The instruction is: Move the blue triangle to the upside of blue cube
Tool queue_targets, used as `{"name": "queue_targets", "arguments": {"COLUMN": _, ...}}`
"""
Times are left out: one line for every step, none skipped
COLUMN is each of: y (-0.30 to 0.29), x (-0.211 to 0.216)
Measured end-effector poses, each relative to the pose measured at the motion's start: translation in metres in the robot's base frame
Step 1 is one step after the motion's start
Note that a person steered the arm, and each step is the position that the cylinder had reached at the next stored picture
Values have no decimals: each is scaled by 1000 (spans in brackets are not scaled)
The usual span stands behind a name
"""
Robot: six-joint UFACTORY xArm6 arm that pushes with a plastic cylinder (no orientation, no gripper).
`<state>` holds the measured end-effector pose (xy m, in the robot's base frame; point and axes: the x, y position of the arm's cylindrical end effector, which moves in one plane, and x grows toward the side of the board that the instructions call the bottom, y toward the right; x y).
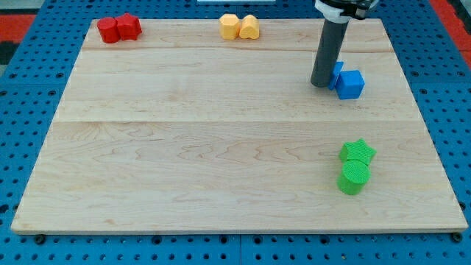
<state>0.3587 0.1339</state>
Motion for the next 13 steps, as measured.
{"name": "queue_targets", "arguments": {"y": 0, "x": 24}}
{"name": "queue_targets", "arguments": {"y": 60, "x": 59}}
{"name": "queue_targets", "arguments": {"y": 90, "x": 68}}
{"name": "queue_targets", "arguments": {"y": 89, "x": 57}}
{"name": "queue_targets", "arguments": {"y": 66, "x": 32}}
{"name": "queue_targets", "arguments": {"y": 29, "x": 5}}
{"name": "queue_targets", "arguments": {"y": -6, "x": -20}}
{"name": "queue_targets", "arguments": {"y": -16, "x": -43}}
{"name": "queue_targets", "arguments": {"y": -16, "x": -67}}
{"name": "queue_targets", "arguments": {"y": -16, "x": -98}}
{"name": "queue_targets", "arguments": {"y": -42, "x": -84}}
{"name": "queue_targets", "arguments": {"y": -85, "x": -90}}
{"name": "queue_targets", "arguments": {"y": -71, "x": -118}}
